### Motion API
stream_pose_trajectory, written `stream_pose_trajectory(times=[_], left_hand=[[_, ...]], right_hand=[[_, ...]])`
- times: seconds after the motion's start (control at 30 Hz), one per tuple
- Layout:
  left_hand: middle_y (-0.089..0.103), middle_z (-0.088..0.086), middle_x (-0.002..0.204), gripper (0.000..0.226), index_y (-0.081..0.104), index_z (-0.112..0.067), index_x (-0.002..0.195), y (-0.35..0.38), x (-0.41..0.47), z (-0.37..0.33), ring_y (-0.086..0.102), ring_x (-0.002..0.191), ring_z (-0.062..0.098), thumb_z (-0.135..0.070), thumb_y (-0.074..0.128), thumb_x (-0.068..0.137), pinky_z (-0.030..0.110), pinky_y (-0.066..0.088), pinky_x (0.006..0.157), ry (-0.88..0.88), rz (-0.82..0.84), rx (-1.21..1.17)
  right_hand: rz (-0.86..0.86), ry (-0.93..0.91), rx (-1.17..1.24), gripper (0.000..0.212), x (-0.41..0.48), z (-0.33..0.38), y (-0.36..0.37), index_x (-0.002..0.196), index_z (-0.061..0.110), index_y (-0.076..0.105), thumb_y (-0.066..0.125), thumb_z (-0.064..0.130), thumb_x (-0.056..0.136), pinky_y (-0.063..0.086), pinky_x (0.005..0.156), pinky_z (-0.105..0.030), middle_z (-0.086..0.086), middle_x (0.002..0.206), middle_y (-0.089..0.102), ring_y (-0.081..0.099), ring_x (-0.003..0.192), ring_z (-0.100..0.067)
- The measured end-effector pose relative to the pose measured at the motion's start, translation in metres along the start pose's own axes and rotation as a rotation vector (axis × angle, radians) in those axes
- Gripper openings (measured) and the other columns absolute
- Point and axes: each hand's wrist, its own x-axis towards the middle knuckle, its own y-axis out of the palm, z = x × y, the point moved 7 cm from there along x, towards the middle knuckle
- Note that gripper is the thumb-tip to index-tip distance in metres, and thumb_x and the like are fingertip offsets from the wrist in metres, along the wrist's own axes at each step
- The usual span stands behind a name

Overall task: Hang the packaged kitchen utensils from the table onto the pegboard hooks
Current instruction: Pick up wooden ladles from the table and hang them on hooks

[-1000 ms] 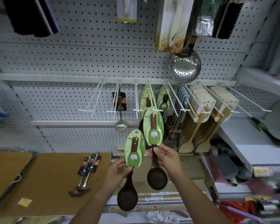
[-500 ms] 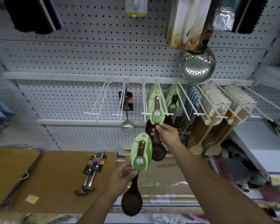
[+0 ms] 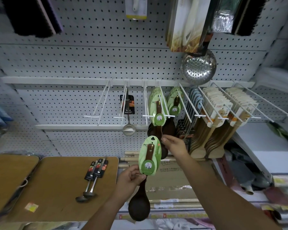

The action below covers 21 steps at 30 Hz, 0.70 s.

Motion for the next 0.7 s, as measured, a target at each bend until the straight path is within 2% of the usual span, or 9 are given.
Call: stream_pose_trajectory(times=[0.13, 0.3, 0.4, 0.5, 0.6, 0.7], left_hand=[[0.076, 0.000, 0.096, 0.028, 0.067, -0.020, 0.110, 0.014, -0.001, -0.012, 0.071, 0.092, 0.014, -0.005, 0.071, 0.087, 0.026, 0.058, 0.080, 0.019, 0.012, 0.014], [0.077, 0.001, 0.095, 0.036, 0.063, -0.021, 0.113, 0.032, -0.003, -0.024, 0.072, 0.092, 0.017, -0.007, 0.075, 0.082, 0.022, 0.056, 0.075, 0.030, -0.012, -0.042], [0.077, 0.004, 0.095, 0.030, 0.065, -0.016, 0.111, 0.044, -0.005, -0.028, 0.072, 0.092, 0.020, -0.008, 0.075, 0.084, 0.027, 0.058, 0.080, 0.035, 0.014, -0.061], [0.076, 0.004, 0.095, 0.024, 0.066, -0.014, 0.106, 0.050, -0.007, -0.032, 0.072, 0.092, 0.019, -0.009, 0.074, 0.084, 0.025, 0.058, 0.079, 0.036, 0.012, -0.072], [0.076, 0.006, 0.095, 0.022, 0.067, -0.013, 0.104, 0.056, -0.007, -0.035, 0.072, 0.092, 0.022, -0.010, 0.075, 0.084, 0.034, 0.059, 0.084, 0.039, 0.032, -0.080], [0.076, 0.007, 0.094, 0.022, 0.067, -0.012, 0.104, 0.058, -0.008, -0.037, 0.073, 0.091, 0.023, -0.008, 0.075, 0.083, 0.032, 0.059, 0.081, 0.045, 0.029, -0.083]], right_hand=[[0.010, -0.064, 0.129, 0.022, -0.033, 0.024, -0.006, 0.114, 0.006, 0.074, 0.068, 0.014, 0.094, 0.058, 0.093, -0.036, -0.009, 0.104, 0.077, 0.073, 0.102, -0.025], [0.094, -0.051, 0.218, 0.030, -0.077, 0.052, -0.011, 0.104, 0.012, 0.077, 0.066, 0.039, 0.094, 0.060, 0.084, -0.040, -0.009, 0.100, 0.078, 0.075, 0.093, -0.026], [0.127, -0.148, 0.213, 0.020, -0.096, 0.069, -0.014, 0.104, 0.012, 0.075, 0.075, 0.022, 0.087, 0.059, 0.080, -0.036, -0.008, 0.098, 0.078, 0.075, 0.090, -0.024], [0.159, -0.206, 0.214, 0.031, -0.104, 0.077, -0.017, 0.111, 0.007, 0.071, 0.078, 0.005, 0.082, 0.060, 0.081, -0.037, -0.012, 0.100, 0.078, 0.075, 0.093, -0.027], [0.135, -0.223, 0.211, 0.027, -0.108, 0.078, -0.025, 0.107, 0.006, 0.072, 0.078, 0.001, 0.081, 0.061, 0.083, -0.040, -0.013, 0.098, 0.078, 0.075, 0.092, -0.029], [0.113, -0.214, 0.212, 0.022, -0.109, 0.078, -0.029, 0.103, 0.004, 0.073, 0.078, 0.004, 0.081, 0.061, 0.083, -0.041, -0.013, 0.097, 0.078, 0.075, 0.092, -0.031]])
